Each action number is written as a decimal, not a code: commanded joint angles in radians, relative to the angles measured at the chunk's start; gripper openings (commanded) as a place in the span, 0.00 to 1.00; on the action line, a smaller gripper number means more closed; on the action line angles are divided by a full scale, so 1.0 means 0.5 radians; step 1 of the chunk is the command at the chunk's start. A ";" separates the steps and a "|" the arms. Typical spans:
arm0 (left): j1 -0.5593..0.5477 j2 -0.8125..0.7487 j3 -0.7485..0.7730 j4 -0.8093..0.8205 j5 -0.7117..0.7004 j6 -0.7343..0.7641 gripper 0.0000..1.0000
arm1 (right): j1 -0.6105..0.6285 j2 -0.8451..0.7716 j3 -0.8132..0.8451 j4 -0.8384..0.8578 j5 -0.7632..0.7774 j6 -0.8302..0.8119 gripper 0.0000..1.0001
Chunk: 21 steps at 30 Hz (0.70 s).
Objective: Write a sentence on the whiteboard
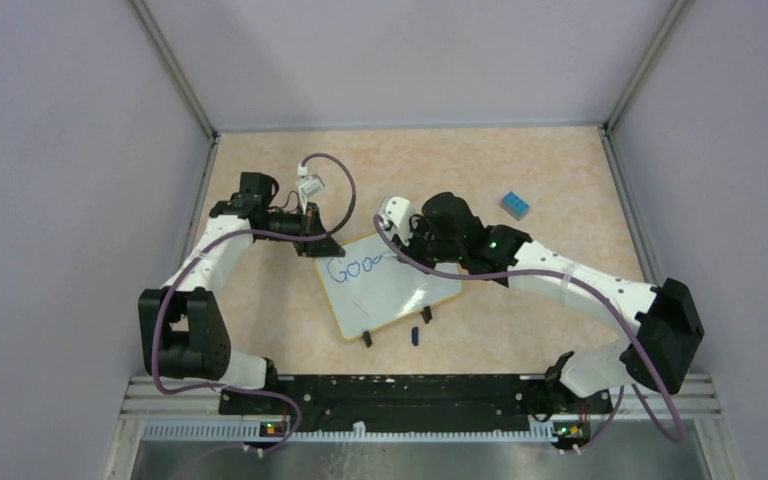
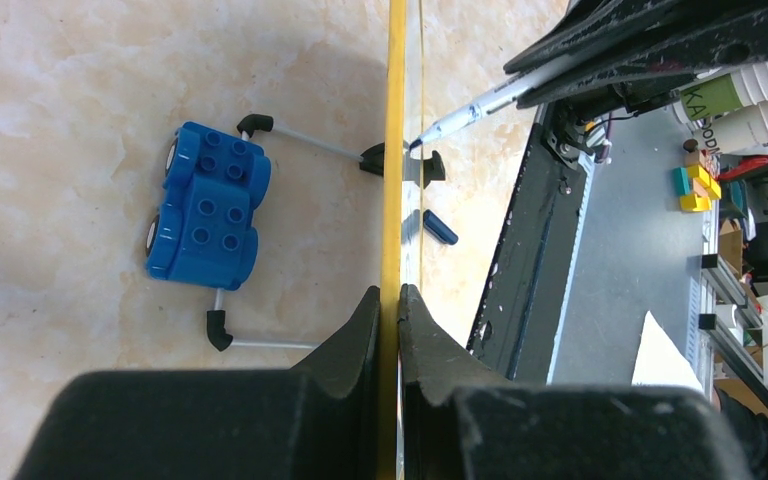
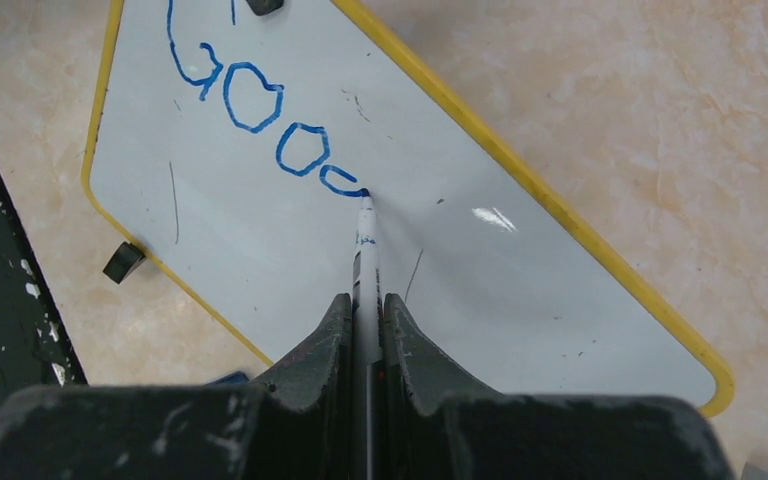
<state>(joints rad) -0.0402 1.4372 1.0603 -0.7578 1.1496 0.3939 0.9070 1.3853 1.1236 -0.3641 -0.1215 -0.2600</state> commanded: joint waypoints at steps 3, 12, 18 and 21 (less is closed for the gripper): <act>0.006 -0.005 0.024 0.018 -0.094 0.022 0.00 | -0.094 0.018 0.151 0.095 0.106 -0.005 0.00; 0.006 -0.001 0.024 0.018 -0.091 0.022 0.00 | -0.099 0.005 0.155 0.126 0.089 0.026 0.00; 0.007 0.000 0.020 0.018 -0.090 0.024 0.00 | -0.099 0.008 0.136 0.086 0.026 0.020 0.00; 0.007 -0.002 0.021 0.018 -0.092 0.028 0.00 | -0.099 0.010 0.120 0.055 -0.013 0.017 0.00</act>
<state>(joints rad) -0.0402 1.4372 1.0603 -0.7578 1.1481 0.3939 0.8692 1.3853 1.1610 -0.3496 -0.1265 -0.2516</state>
